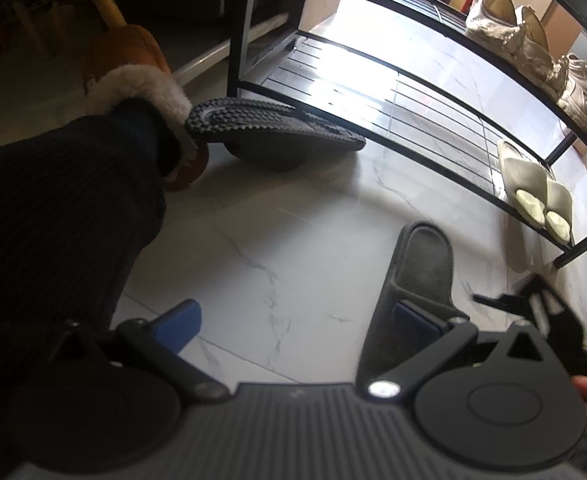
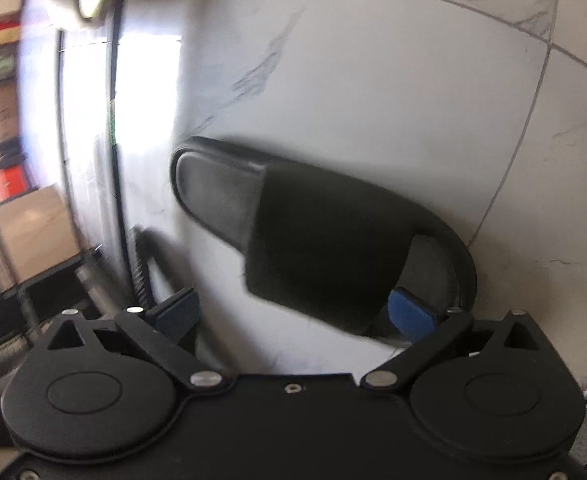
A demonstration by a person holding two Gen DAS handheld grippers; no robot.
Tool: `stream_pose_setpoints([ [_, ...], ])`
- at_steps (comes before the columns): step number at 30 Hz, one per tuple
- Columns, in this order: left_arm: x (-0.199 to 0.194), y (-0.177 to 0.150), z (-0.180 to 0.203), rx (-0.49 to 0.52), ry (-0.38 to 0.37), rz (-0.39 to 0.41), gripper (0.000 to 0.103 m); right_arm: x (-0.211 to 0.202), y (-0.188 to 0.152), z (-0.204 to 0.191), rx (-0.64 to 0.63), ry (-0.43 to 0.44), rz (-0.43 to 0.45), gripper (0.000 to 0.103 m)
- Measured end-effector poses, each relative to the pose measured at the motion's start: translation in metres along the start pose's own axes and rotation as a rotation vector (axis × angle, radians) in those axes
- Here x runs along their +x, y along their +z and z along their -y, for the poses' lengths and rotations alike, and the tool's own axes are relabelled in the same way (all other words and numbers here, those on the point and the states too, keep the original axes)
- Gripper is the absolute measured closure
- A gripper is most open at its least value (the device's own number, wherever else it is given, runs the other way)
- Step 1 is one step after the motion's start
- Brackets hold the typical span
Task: Organize scattered shoes
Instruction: 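Open the right tool to release the black slipper, then close the left tool on the sole of the upturned black slipper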
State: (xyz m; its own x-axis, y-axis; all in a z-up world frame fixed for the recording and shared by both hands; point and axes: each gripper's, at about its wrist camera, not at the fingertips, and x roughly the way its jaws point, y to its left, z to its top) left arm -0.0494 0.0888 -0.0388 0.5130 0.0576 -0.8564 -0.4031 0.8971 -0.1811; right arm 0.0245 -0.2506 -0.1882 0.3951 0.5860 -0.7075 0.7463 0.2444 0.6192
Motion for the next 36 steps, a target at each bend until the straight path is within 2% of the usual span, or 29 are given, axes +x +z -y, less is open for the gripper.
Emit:
stream_pose_setpoints([
  [2, 0.0, 0.0, 0.001, 0.008, 0.015, 0.014, 0.001, -0.018, 0.004, 0.009, -0.057, 0.016, 0.034, 0.0],
  [4, 0.0, -0.001, 0.002, 0.024, 0.033, 0.029, 0.001, -0.045, 0.012, 0.016, -0.174, 0.012, 0.136, 0.0],
  [7, 0.002, -0.004, 0.009, 0.073, 0.068, 0.059, 0.001, -0.088, 0.023, 0.03, -0.377, -0.068, 0.355, 0.0],
  [8, 0.003, -0.004, 0.011, 0.092, 0.077, 0.071, 0.001, -0.104, 0.026, 0.04, -0.454, -0.113, 0.462, 0.0],
  [10, 0.004, -0.008, 0.019, 0.15, 0.094, 0.111, 0.001, -0.126, 0.029, 0.054, -0.555, -0.167, 0.621, 0.0],
  [11, 0.004, -0.008, 0.022, 0.172, 0.098, 0.127, 0.001, -0.14, 0.029, 0.066, -0.612, -0.195, 0.737, 0.0],
  [13, 0.006, -0.013, 0.036, 0.262, 0.111, 0.195, 0.001, -0.16, 0.029, 0.089, -0.669, -0.207, 0.915, 0.0],
  [15, 0.007, -0.014, 0.047, 0.335, 0.127, 0.254, 0.001, -0.169, 0.029, 0.108, -0.672, -0.168, 1.006, 0.0],
  [17, 0.008, -0.018, 0.06, 0.43, 0.153, 0.332, 0.001, -0.173, 0.033, 0.124, -0.634, -0.108, 1.032, 0.0],
  [18, 0.01, -0.022, 0.073, 0.532, 0.176, 0.41, 0.001, -0.17, 0.037, 0.13, -0.6, -0.09, 1.026, 0.0],
  [20, 0.014, -0.025, 0.085, 0.626, 0.186, 0.48, 0.001, -0.17, 0.042, 0.136, -0.566, -0.083, 1.009, 0.0],
  [22, 0.02, -0.023, 0.093, 0.685, 0.171, 0.53, 0.001, -0.168, 0.045, 0.137, -0.562, -0.082, 1.0, 0.0],
  [26, 0.043, -0.009, 0.1, 0.719, 0.175, 0.621, 0.001, -0.169, 0.045, 0.138, -0.568, -0.06, 0.978, 0.0],
  [30, 0.077, 0.009, 0.101, 0.739, 0.263, 0.618, 0.001, -0.166, 0.041, 0.142, -0.547, -0.054, 0.959, 0.0],
  [36, 0.101, 0.023, 0.093, 0.763, 0.3, 0.612, 0.001, -0.165, 0.044, 0.147, -0.495, -0.074, 0.962, 0.0],
])
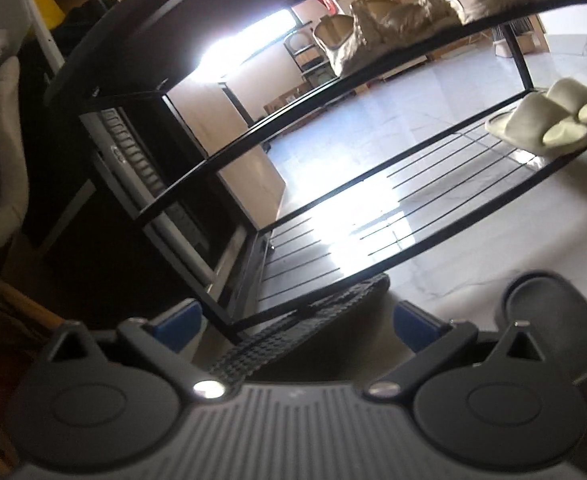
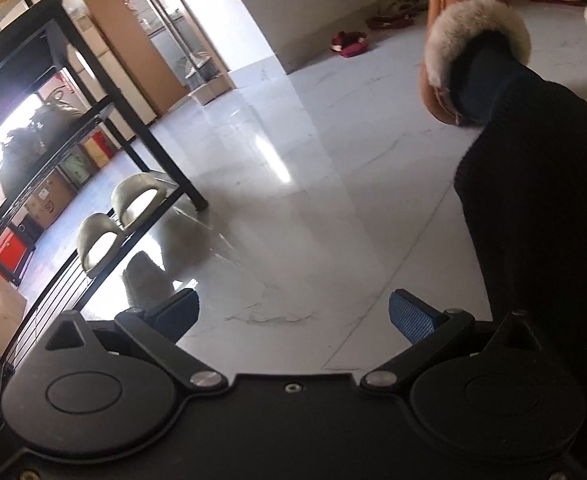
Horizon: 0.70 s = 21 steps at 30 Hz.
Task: Organize scattered shoes
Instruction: 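Close the left tool on the sole of the upturned black slipper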
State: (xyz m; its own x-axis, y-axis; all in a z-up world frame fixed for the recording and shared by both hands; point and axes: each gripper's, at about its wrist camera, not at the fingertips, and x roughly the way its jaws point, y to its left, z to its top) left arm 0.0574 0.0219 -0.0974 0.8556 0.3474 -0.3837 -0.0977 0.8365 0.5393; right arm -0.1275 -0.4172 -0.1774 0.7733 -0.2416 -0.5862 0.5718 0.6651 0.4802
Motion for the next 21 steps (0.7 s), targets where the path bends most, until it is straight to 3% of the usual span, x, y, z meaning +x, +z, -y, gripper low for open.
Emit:
stream_pose_setpoints([
  [4, 0.014, -0.005, 0.0, 0.066, -0.012, 0.033, 0.001, 0.001, -0.002, -0.001, -0.009, -0.014, 0.001, 0.0],
  [11, 0.023, -0.012, -0.008, 0.04, -0.024, 0.02, 0.001, -0.003, -0.003, 0.0, -0.023, -0.04, 0.017, 0.0],
  [21, 0.022, -0.022, -0.005, 0.107, -0.034, 0.051, 0.001, -0.007, -0.001, 0.001, -0.03, -0.079, 0.013, 0.0],
])
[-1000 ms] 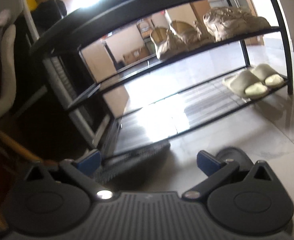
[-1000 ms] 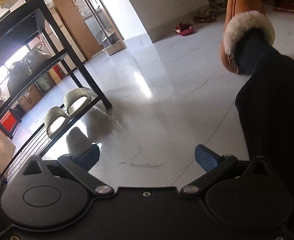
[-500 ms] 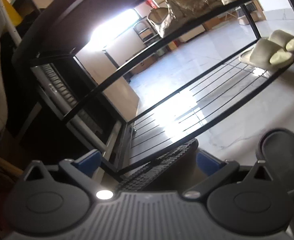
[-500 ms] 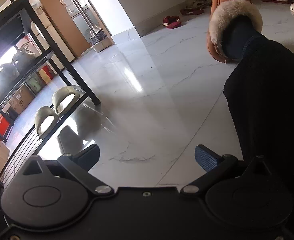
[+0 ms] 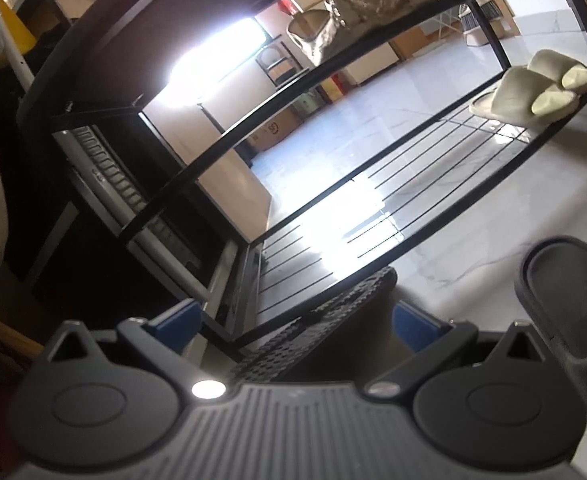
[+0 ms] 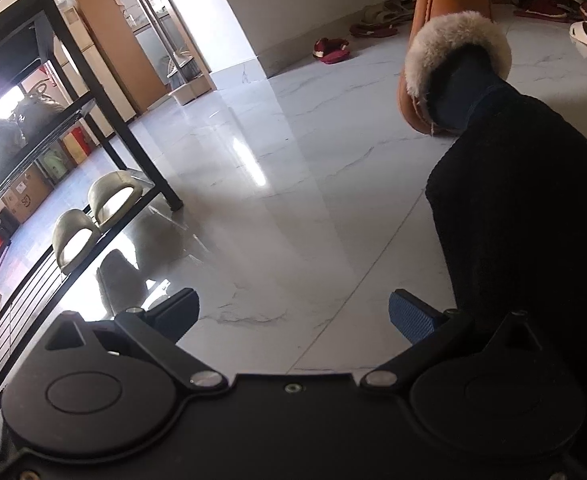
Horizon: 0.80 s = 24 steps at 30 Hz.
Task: Organize scattered shoes
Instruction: 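Close the left tool on the sole of the upturned black slipper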
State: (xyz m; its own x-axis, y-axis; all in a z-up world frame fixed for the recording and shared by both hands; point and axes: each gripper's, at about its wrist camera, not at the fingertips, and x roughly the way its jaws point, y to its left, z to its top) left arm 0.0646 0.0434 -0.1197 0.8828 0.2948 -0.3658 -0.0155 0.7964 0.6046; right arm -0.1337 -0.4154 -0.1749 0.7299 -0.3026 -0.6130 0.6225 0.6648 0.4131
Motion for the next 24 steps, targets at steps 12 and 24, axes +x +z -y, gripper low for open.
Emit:
stream_pose_setpoints([
  [12, 0.009, -0.013, 0.013, 0.073, 0.031, 0.007, 0.001, -0.001, 0.001, 0.003, 0.011, -0.001, 0.0, 0.0],
  [24, 0.039, -0.029, 0.03, 0.144, 0.076, 0.0, 0.001, 0.009, -0.004, -0.001, -0.005, 0.0, -0.038, 0.0],
])
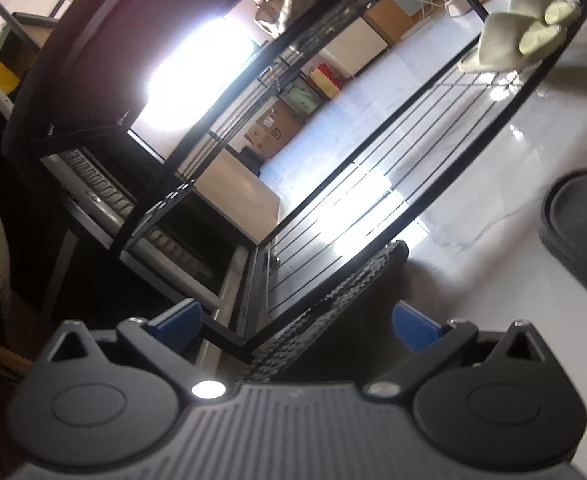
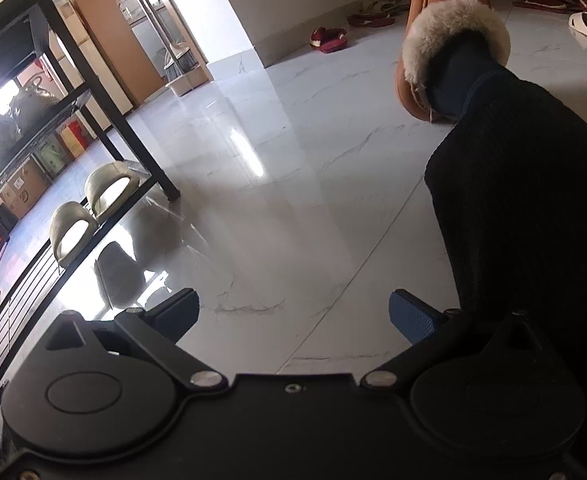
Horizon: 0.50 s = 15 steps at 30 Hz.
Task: Organize scattered shoes
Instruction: 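Close the left tool on the sole of the upturned black slipper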
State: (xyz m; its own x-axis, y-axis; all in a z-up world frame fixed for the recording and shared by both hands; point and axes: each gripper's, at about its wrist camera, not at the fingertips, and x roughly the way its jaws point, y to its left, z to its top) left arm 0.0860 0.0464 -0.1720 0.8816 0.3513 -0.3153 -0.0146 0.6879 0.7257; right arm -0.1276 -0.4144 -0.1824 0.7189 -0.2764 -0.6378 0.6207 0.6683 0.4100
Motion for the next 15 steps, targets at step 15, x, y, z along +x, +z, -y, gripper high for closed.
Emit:
stream_pose_setpoints([
  [15, 0.029, -0.004, 0.009, -0.024, -0.02, -0.006, 0.001, 0.016, -0.007, -0.007, -0.038, -0.012, -0.061, 0.0],
])
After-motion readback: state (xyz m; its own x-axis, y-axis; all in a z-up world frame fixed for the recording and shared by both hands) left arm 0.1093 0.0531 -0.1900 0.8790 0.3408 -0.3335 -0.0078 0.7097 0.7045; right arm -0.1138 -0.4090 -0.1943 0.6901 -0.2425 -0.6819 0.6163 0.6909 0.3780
